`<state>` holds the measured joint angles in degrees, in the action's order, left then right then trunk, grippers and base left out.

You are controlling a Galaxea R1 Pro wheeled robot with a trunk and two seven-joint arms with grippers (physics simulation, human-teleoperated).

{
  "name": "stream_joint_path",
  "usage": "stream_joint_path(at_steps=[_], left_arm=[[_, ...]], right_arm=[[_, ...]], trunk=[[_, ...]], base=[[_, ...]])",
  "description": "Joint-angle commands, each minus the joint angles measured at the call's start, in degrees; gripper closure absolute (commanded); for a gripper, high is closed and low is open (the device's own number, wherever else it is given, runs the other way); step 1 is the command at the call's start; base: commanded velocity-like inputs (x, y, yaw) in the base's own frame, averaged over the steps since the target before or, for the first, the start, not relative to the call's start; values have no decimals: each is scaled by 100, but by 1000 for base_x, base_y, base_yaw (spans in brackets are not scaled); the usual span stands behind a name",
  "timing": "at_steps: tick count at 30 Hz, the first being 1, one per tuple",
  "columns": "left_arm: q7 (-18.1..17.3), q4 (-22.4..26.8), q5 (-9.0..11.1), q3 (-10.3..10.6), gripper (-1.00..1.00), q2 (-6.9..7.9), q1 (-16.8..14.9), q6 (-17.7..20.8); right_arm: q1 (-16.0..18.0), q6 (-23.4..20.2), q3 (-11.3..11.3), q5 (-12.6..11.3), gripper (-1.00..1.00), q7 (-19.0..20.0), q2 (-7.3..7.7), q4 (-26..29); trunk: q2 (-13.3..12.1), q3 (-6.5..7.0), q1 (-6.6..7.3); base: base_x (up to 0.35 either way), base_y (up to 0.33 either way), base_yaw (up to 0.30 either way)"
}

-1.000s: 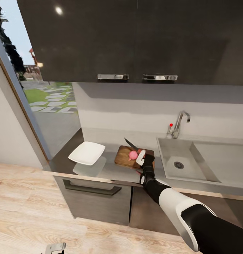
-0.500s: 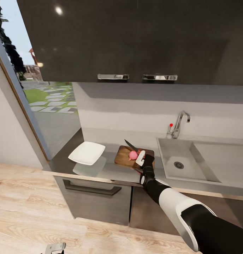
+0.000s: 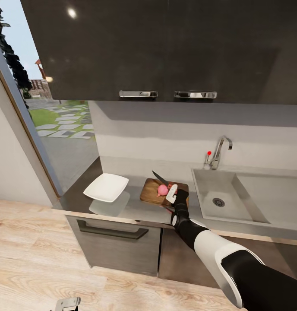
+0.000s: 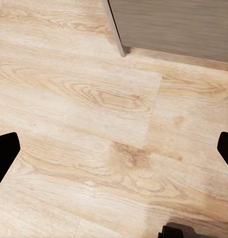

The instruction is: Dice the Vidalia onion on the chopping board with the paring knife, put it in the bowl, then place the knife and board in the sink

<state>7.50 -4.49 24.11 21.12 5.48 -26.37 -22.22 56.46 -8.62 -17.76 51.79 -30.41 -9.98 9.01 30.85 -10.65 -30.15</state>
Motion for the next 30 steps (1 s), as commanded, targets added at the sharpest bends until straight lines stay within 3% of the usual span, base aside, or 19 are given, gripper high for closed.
stream_joint_path(at_steps=[1, 30], left_arm=[[6, -18, 32, 49, -100, -3, -8, -28], [6, -18, 33, 49, -100, -3, -8, -28]], right_arm=[[5, -55, -8, 59, 100, -18, -2, -4], [5, -51, -16, 59, 100, 123, -2, -136]], trunk=[[9, -10, -2], [9, -10, -2]], base=[[0, 0, 0], [0, 0, 0]])
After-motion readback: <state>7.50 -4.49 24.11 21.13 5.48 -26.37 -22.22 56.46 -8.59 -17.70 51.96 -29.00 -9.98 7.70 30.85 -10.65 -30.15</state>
